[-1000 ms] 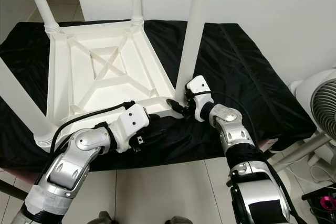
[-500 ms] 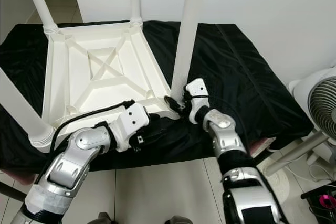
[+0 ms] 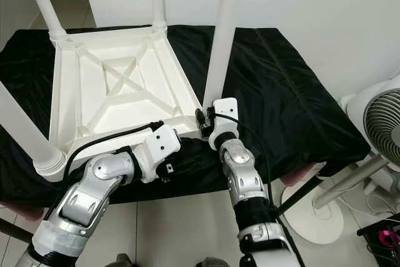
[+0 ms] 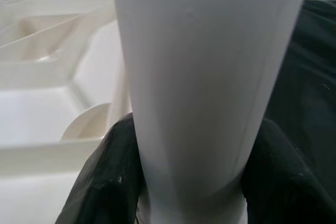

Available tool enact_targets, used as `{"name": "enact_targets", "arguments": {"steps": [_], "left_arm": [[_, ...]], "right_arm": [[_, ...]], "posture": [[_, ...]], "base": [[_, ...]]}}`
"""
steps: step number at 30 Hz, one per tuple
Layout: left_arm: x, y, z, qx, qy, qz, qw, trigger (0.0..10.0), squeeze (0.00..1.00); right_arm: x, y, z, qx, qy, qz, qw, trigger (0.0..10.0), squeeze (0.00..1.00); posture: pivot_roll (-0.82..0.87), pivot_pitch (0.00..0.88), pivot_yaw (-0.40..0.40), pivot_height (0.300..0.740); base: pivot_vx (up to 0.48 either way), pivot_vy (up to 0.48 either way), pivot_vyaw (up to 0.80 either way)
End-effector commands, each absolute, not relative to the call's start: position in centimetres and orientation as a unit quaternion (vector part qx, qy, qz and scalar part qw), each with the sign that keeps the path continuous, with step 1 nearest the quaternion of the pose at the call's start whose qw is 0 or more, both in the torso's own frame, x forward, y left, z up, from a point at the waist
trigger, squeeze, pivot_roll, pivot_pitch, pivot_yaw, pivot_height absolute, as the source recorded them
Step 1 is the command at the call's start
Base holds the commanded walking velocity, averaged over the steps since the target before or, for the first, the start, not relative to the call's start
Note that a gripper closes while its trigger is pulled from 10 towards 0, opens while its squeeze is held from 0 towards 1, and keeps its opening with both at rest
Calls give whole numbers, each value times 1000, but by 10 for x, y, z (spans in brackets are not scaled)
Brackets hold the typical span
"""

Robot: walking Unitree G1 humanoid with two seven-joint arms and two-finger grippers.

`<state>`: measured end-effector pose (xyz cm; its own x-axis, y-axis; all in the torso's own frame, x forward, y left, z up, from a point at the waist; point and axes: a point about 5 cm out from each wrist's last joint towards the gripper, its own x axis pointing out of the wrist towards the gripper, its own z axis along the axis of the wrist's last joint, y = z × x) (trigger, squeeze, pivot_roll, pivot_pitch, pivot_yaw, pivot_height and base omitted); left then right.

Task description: Building children table

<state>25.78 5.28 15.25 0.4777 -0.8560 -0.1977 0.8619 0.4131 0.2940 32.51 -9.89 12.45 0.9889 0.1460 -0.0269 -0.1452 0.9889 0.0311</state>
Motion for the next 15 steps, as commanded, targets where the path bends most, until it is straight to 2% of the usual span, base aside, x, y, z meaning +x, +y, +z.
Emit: {"name": "enact_targets", "arguments": {"steps": [1,5,6,7,8,15], "left_arm": [[261,53,151,176,9,-485,857,10000,0],[260,53,150,176,10,-486,856,10000,0],[260,52,150,176,10,-486,856,10000,0],[260,52,150,176,10,-486,856,10000,0],[260,52,150,176,10,-487,856,10000,0],[261,52,151,175,10,-485,857,10000,0]], "right_arm": [[318,-94,108,20,64,38,997,10000,0],[315,-81,112,16,53,57,997,10000,0],[314,-79,115,21,40,73,996,10000,349],[314,-79,115,21,40,73,996,10000,349],[312,-77,119,37,27,99,994,10000,1000],[308,-82,125,54,3,134,990,10000,1000]], "posture": [[-96,6,-22,740],[-97,5,-21,740],[-97,5,-21,740],[-97,5,-21,740],[-95,7,-23,740],[-93,7,-26,740]], "base": [[0,0,0],[0,0,0],[0,0,0],[0,0,0],[0,0,0],[0,0,0]]}}
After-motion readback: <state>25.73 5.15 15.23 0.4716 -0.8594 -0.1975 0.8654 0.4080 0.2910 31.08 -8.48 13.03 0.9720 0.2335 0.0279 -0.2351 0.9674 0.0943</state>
